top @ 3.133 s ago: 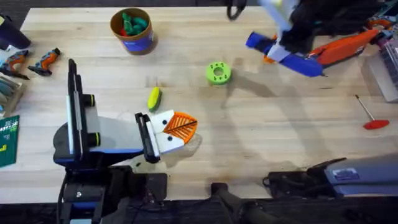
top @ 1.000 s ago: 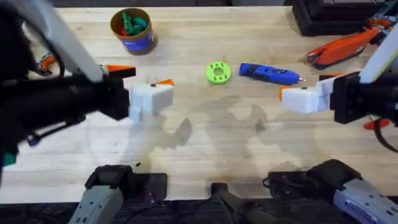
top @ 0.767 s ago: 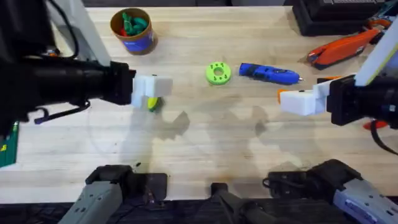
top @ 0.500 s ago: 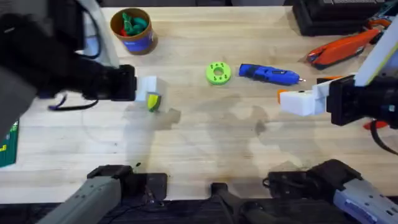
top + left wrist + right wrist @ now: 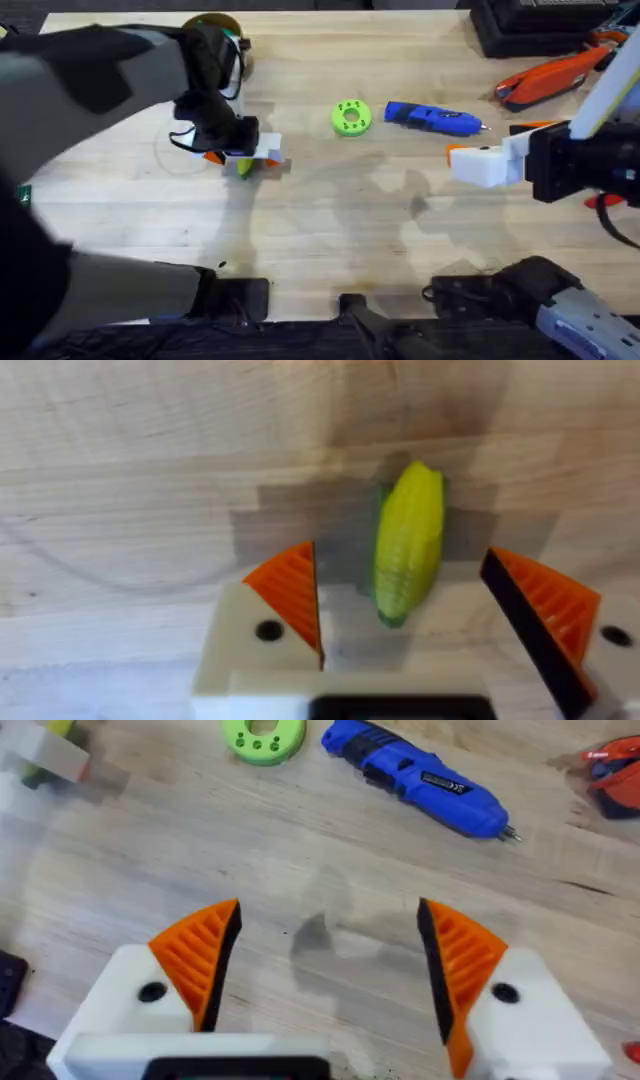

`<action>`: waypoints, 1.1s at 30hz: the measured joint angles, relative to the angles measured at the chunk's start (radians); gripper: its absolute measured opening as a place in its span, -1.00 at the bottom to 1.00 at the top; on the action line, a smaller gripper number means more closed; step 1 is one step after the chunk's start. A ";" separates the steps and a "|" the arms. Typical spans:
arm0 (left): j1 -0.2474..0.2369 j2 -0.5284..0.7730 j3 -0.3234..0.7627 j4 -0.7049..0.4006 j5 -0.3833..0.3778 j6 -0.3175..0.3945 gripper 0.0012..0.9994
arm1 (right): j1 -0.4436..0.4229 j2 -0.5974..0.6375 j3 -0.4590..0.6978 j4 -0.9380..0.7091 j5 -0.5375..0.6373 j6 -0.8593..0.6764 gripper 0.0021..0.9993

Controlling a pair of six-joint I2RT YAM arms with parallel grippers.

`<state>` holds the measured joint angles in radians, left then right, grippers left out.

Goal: Pick up the gripper from the table and insert it into the empty holder that is missing its gripper. Then pick up a screw, insert it into the mounting hole, and use the screwdriver to tighten it. Finally, clean up the table by picking up the vegetable and placing it into the bucket.

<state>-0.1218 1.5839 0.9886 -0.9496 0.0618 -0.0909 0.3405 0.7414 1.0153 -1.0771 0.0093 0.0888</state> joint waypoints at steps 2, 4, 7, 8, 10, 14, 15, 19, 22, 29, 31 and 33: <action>0.000 0.049 0.000 0.015 -0.008 -0.001 0.76 | 0.000 0.000 0.000 0.000 0.000 0.000 0.98; 0.002 0.066 0.010 0.019 -0.034 -0.001 0.27 | 0.000 0.000 0.000 0.000 0.000 0.000 0.98; 0.004 0.070 0.019 0.041 -0.036 -0.001 -0.69 | 0.000 0.000 0.000 0.000 0.000 0.000 0.98; 0.004 0.070 0.021 0.053 -0.036 0.004 -0.90 | 0.000 0.000 0.000 0.000 0.000 0.000 0.98; 0.005 0.072 0.023 0.056 -0.037 0.003 -0.95 | 0.000 0.000 0.000 0.000 0.000 0.000 0.98; 0.006 0.072 0.035 0.038 -0.035 0.000 -0.95 | 0.000 0.000 0.000 0.000 0.000 0.000 0.98; 0.006 0.071 0.049 0.017 -0.035 0.000 -0.95 | 0.000 0.000 0.000 -0.001 0.000 0.000 0.98; 0.006 0.045 0.148 -0.044 -0.040 0.000 -0.95 | 0.000 0.000 0.000 -0.001 0.000 0.000 0.98; 0.007 0.002 0.253 -0.053 -0.063 0.000 -0.95 | 0.000 0.000 0.000 -0.001 0.000 0.000 0.98; 0.039 -0.052 0.423 0.124 -0.124 0.047 -0.95 | 0.000 0.000 0.000 -0.001 0.000 0.000 0.98; 0.051 -0.047 0.424 0.196 -0.133 0.060 -0.95 | 0.000 0.000 0.000 -0.001 0.000 0.000 0.98; 0.065 -0.029 0.424 0.280 -0.137 0.069 -0.95 | 0.000 0.000 0.000 -0.001 0.000 0.000 0.98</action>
<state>-0.0564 1.5548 1.4128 -0.6699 -0.0752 -0.0220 0.3405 0.7414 1.0153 -1.0782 0.0093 0.0887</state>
